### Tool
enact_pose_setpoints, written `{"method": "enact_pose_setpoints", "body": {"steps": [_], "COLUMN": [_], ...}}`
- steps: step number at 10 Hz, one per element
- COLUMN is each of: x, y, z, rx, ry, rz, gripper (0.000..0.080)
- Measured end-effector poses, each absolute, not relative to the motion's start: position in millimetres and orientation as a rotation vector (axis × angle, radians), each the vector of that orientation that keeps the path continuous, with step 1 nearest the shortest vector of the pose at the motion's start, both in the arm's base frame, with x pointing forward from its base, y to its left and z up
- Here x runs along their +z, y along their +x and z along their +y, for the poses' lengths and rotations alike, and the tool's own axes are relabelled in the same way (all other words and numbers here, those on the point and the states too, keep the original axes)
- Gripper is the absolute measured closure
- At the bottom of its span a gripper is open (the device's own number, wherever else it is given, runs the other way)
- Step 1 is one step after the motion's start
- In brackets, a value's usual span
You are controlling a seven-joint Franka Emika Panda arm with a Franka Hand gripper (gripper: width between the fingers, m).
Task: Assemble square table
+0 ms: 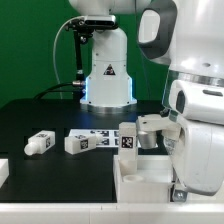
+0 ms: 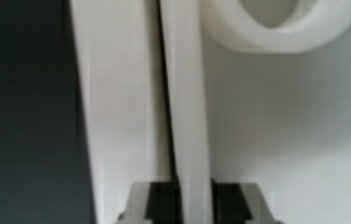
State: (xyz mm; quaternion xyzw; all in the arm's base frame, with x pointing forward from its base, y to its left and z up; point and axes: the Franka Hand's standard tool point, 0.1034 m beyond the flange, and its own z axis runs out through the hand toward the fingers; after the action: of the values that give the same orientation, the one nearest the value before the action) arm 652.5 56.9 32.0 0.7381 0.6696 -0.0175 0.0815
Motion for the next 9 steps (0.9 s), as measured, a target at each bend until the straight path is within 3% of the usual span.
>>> {"method": "enact_pose_setpoints", "body": {"steps": [4,5,6,7,8,9], "x": [29.8,29.6,29.8,29.5,29.4,29.4], "y": [650.9,650.9,650.9,650.8,650.8,650.8], "z": [53.3,52.7,52.6,52.1,51.6,51.2], "rx": [-0.041,-0.042,-0.042,-0.043,-0.043,-0.043], "ry": [2.208,2.209,2.21,2.21,2.211,2.212], "rz": [1.994,1.993,1.993,1.992,1.992,1.991], "gripper": [0.0742,0.0665,0.0528,0.0528,0.0345,0.0215]}}
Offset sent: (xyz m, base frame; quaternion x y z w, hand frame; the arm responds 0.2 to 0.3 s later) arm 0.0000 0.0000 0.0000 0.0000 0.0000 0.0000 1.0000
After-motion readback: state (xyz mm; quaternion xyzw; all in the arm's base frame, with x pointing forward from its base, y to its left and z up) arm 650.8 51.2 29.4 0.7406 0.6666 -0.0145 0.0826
